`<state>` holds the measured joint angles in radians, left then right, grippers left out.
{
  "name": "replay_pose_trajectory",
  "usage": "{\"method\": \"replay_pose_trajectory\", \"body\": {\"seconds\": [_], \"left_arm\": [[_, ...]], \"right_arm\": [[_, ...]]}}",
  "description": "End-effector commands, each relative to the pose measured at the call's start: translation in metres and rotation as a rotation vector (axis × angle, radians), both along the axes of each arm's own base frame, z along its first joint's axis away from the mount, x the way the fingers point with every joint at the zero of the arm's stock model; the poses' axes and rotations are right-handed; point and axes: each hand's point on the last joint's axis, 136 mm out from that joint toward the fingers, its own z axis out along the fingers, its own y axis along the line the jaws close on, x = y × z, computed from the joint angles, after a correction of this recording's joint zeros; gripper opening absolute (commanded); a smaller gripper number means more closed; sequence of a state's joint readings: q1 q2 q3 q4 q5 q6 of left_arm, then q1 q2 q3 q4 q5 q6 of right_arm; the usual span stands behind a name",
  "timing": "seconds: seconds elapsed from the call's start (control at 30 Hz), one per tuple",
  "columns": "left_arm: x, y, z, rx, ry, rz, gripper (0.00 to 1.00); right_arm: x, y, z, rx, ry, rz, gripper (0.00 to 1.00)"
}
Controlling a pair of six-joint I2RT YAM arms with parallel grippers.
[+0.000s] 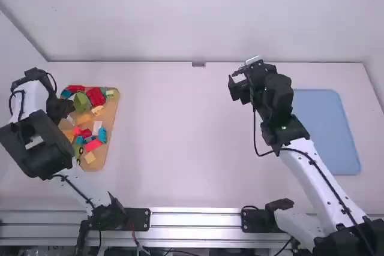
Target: Assemble lego blocks to make yellow taxi
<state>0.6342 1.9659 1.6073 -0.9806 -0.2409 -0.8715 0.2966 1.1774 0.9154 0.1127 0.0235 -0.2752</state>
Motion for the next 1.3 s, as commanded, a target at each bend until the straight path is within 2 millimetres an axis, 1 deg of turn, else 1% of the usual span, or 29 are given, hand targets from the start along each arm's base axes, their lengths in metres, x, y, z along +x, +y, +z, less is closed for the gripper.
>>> {"method": "replay_pose_trajectory", "body": {"seconds": [0.0,0.07,0.23,0.3,0.33,0.4,0.43,0.5,0.57,0.67,0.73,0.8,0.97,1.1,1.17,1.27], "left_arm": [[-0.007,0.007,-0.006,0.018,0.007,0.0,0.99],[0.001,0.005,-0.015,-0.035,-0.028,-0.141,0.99],[0.005,0.002,-0.026,-0.132,-0.133,-0.184,1.0],[0.001,0.003,-0.032,-0.162,-0.16,-0.182,0.94],[-0.005,0.007,-0.035,-0.16,-0.155,-0.16,0.93],[-0.012,0.012,-0.04,-0.149,-0.143,-0.115,0.94],[-0.017,0.013,-0.043,-0.148,-0.139,-0.082,0.98],[-0.02,0.012,-0.049,-0.161,-0.144,-0.078,0.98],[-0.018,0.005,-0.054,-0.188,-0.153,-0.19,0.95],[-0.014,0.003,-0.057,-0.185,-0.158,-0.236,0.95],[-0.011,0.006,-0.056,-0.172,-0.166,-0.235,0.95],[-0.013,0.011,-0.056,-0.147,-0.154,-0.219,0.95],[-0.016,0.011,-0.059,-0.145,-0.132,-0.198,0.97],[-0.018,0.009,-0.066,-0.161,-0.123,-0.171,0.97],[-0.021,0.011,-0.076,-0.164,-0.094,-0.148,0.98],[-0.023,0.009,-0.08,-0.179,-0.086,-0.147,0.97]], "right_arm": [[0.003,0.003,0.016,0.015,-0.03,0.003,0.98],[0.003,0.003,0.017,0.016,-0.032,0.004,0.99],[0.003,0.003,0.017,0.016,-0.032,0.004,0.98],[0.003,0.003,0.017,0.019,-0.031,0.003,0.99],[0.003,0.003,0.017,0.019,-0.031,0.003,0.99],[0.003,0.003,0.017,0.019,-0.031,0.003,0.98],[0.003,0.003,0.017,0.019,-0.031,0.003,0.99],[0.003,0.003,0.017,0.019,-0.031,0.003,0.99],[0.003,0.003,0.017,0.019,-0.031,0.003,0.99],[0.003,0.003,0.016,0.019,-0.03,0.003,0.98],[0.003,0.003,0.016,0.019,-0.029,0.003,0.99],[0.003,0.003,0.016,0.019,-0.027,0.003,0.99],[0.002,0.003,0.012,0.013,-0.012,0.003,0.99],[0.002,0.003,0.011,0.013,-0.009,0.003,0.98],[0.002,0.003,0.011,0.012,-0.01,0.003,0.99],[0.002,0.003,0.011,0.013,-0.01,0.003,0.99]]}}
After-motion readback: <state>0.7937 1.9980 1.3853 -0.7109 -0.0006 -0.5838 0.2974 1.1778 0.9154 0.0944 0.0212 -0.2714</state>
